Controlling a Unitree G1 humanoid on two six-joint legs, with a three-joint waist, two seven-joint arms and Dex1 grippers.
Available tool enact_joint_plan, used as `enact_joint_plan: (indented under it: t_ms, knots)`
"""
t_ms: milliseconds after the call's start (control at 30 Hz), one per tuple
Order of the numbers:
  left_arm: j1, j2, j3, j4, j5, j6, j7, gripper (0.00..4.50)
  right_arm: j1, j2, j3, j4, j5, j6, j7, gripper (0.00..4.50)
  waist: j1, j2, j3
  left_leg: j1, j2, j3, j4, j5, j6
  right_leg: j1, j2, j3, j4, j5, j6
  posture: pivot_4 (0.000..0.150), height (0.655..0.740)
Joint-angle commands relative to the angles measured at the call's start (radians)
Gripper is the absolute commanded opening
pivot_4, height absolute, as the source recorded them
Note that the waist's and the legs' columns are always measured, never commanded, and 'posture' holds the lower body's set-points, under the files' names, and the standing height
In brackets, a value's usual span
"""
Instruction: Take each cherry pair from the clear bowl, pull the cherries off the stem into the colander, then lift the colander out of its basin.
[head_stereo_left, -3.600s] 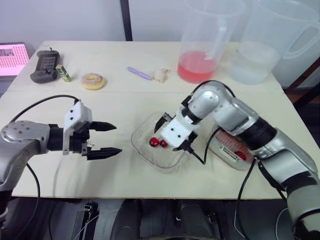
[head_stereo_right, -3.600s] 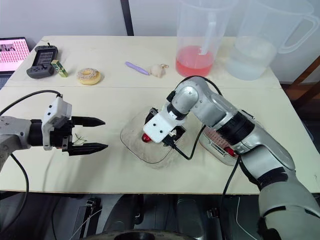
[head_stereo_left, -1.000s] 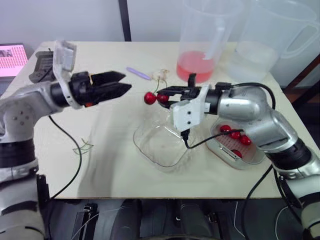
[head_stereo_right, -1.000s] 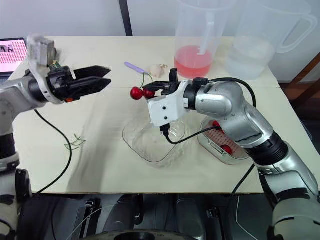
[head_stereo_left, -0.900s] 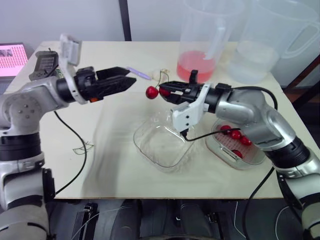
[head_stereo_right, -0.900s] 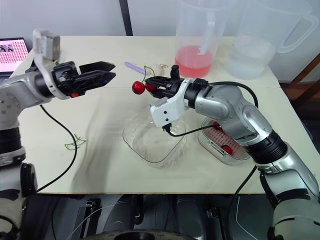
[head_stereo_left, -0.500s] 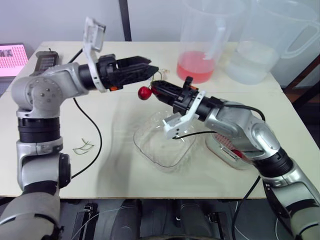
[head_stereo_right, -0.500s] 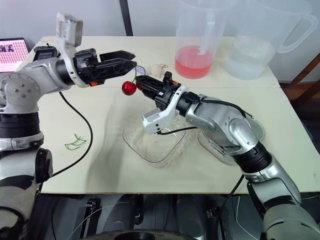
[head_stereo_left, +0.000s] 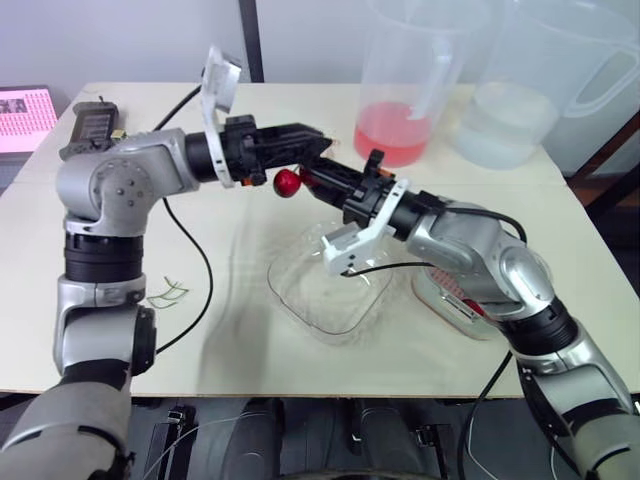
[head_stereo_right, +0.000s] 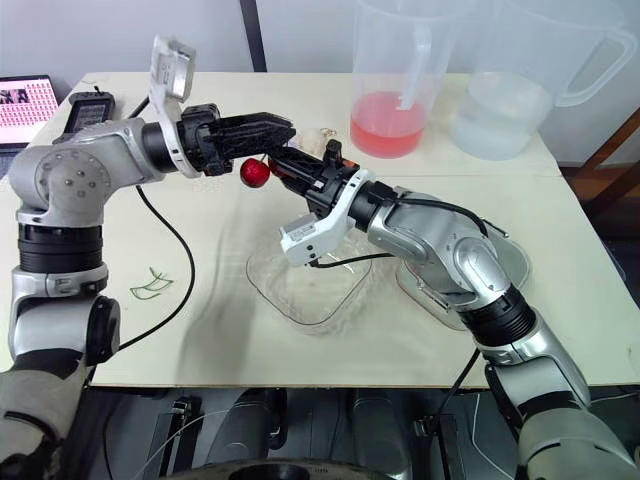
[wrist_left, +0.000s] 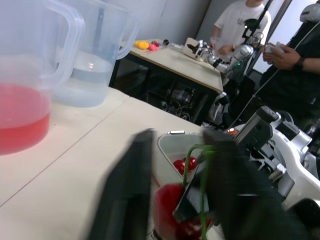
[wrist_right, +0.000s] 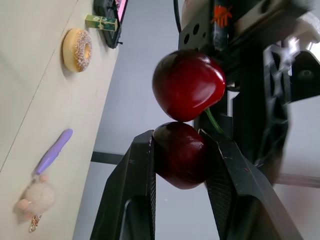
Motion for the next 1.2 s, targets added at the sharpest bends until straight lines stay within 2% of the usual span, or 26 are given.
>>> enact_joint_plan:
  t_ms: [33,233,467,500,600,700,800,833,900,1000,1200]
  knots:
    - [-0.029,-0.001,0.036,-0.027,-0.007,-0.021,0.002,0.03,-0.010,0.007,-0.040,-0.026,0.014,-0.004,0.004,0.87,0.000,0.000,0.000,0.000,0.000,0.000,0.000,0.000,0.000,0.000,0.000,0.000,0.000,0.000,0.000,0.150,0.7383]
    - [-0.031,-0.011,0.042,-0.020,-0.012,-0.019,0.004,0.03,0.017,0.017,-0.056,-0.040,0.129,0.034,0.095,0.87,0.000,0.000,0.000,0.000,0.000,0.000,0.000,0.000,0.000,0.001,0.000,0.000,0.000,0.000,0.000,0.150,0.7383]
    - [-0.030,-0.012,0.046,-0.006,-0.006,-0.026,-0.008,0.00,0.056,0.015,-0.122,-0.081,0.257,0.098,0.167,4.26,0.000,0.000,0.000,0.002,0.000,0.000,0.000,0.000,0.000,0.002,0.000,0.000,0.000,0.000,0.000,0.150,0.7383]
    - [-0.029,-0.013,0.050,0.000,0.000,-0.034,-0.005,0.00,0.072,0.017,-0.144,-0.095,0.305,0.130,0.189,4.46,0.001,0.000,0.000,0.002,0.000,0.000,0.000,0.000,0.000,0.002,0.000,0.000,0.000,0.000,0.000,0.150,0.7383]
    - [-0.030,-0.026,0.072,0.016,-0.012,-0.028,0.014,0.00,0.164,0.054,-0.226,-0.163,0.538,0.289,0.268,4.46,0.005,0.000,0.000,0.003,0.000,-0.001,0.000,0.000,0.000,0.003,0.000,0.000,0.000,0.000,0.000,0.150,0.7383]
    - [-0.023,-0.026,0.070,0.013,-0.012,-0.026,0.006,0.00,0.220,0.142,-0.338,-0.253,0.792,0.558,0.278,4.46,0.004,0.000,0.000,0.004,0.000,-0.002,0.000,0.000,0.000,0.006,0.000,-0.001,-0.001,0.000,0.000,0.150,0.7383]
    - [-0.019,-0.027,0.070,0.008,-0.019,-0.018,-0.005,0.00,0.193,0.194,-0.429,-0.297,0.999,0.859,0.260,4.46,0.001,0.000,0.000,0.006,0.000,-0.001,0.000,0.000,0.000,0.007,0.000,-0.001,0.000,0.000,0.000,0.150,0.7383]
    - [-0.017,-0.028,0.069,0.002,-0.024,-0.013,-0.010,0.00,0.174,0.210,-0.474,-0.306,1.147,0.981,0.274,4.46,0.001,0.000,0.000,0.008,0.000,-0.001,0.000,0.000,0.000,0.007,0.000,-0.001,0.000,0.000,0.000,0.150,0.7383]
    - [-0.014,-0.028,0.065,-0.008,-0.034,-0.004,-0.021,0.00,0.133,0.230,-0.540,-0.318,1.336,1.174,0.265,4.46,0.001,0.000,0.000,0.010,0.000,-0.001,-0.001,0.000,0.000,0.009,0.000,-0.001,0.000,0.000,0.000,0.150,0.7383]
    - [-0.008,-0.031,0.062,-0.033,-0.060,0.019,-0.033,0.00,0.079,0.274,-0.589,-0.303,1.471,1.321,0.184,4.46,0.000,0.000,0.000,0.010,0.001,-0.002,-0.002,0.000,0.000,0.009,0.000,-0.001,0.000,0.000,0.000,0.150,0.7383]
    - [0.007,-0.031,0.063,-0.136,-0.144,0.105,-0.036,0.00,0.029,0.332,-0.623,-0.271,1.696,1.467,0.086,4.46,0.000,0.000,0.000,0.010,0.000,-0.001,-0.003,0.000,0.000,0.009,0.000,-0.001,0.000,0.000,0.000,0.150,0.7383]
